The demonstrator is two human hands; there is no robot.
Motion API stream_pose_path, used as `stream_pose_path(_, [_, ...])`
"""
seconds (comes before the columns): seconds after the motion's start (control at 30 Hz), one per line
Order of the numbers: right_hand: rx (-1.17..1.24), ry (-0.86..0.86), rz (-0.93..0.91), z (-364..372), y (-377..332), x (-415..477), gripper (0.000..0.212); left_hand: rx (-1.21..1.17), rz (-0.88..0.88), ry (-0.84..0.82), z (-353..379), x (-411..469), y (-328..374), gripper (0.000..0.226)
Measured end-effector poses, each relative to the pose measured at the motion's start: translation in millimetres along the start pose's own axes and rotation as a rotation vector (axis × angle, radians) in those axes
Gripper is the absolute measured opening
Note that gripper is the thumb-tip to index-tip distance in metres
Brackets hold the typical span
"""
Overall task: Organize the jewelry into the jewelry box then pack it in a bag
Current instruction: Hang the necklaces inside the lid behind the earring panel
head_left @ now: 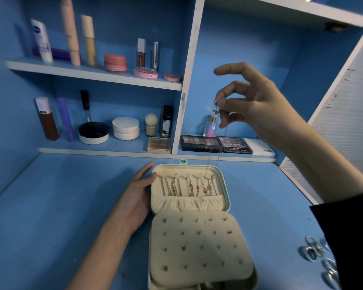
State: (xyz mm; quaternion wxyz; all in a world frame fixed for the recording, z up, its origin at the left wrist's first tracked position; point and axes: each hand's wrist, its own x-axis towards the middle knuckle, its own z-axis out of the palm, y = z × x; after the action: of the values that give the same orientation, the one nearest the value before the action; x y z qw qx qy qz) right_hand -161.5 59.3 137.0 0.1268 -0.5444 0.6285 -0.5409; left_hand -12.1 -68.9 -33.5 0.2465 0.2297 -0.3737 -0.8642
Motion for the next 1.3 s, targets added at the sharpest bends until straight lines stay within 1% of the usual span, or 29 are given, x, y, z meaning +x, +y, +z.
stream_pose_path(0.2, [0.035, -0.109, 0.081, 25, 17, 5, 0.035, -0.019, 0.011, -0.001, -2, 2, -1, 0.046])
stream_pose_path(0.4, [-0.058, -0.104, 0.163, 37, 39, 12, 0.035, -0.086, 0.016, 0.019, -4, 5, -3, 0.044])
stream_pose_path(0.5, [-0.201, -0.064, 0.156, 37, 48, 11, 0.033, -0.081, 0.018, 0.016, -4, 5, -2, 0.043])
stream_pose_path(0.57, [-0.316, -0.072, 0.133, 37, 53, 8, 0.031, -0.077, 0.02, 0.015, -3, 6, -3, 0.043])
stream_pose_path(0.73, [-0.481, -0.153, 0.153, 35, 56, -8, 0.034, -0.067, 0.018, 0.018, -4, 5, -3, 0.043])
stream_pose_path(0.87, [-0.622, -0.263, 0.192, 33, 50, -25, 0.038, -0.052, 0.018, 0.017, -4, 5, -3, 0.044])
stream_pose_path(0.93, [-0.614, -0.324, 0.245, 33, 45, -33, 0.039, -0.043, 0.013, 0.012, -5, 4, -2, 0.044])
stream_pose_path(1.17, [-0.439, -0.511, 0.477, 38, 34, -56, 0.037, 0.011, 0.006, 0.009, -3, 4, -1, 0.045])
stream_pose_path(1.3, [-0.369, -0.594, 0.516, 42, 31, -67, 0.035, 0.016, 0.009, 0.009, -2, 3, -1, 0.043])
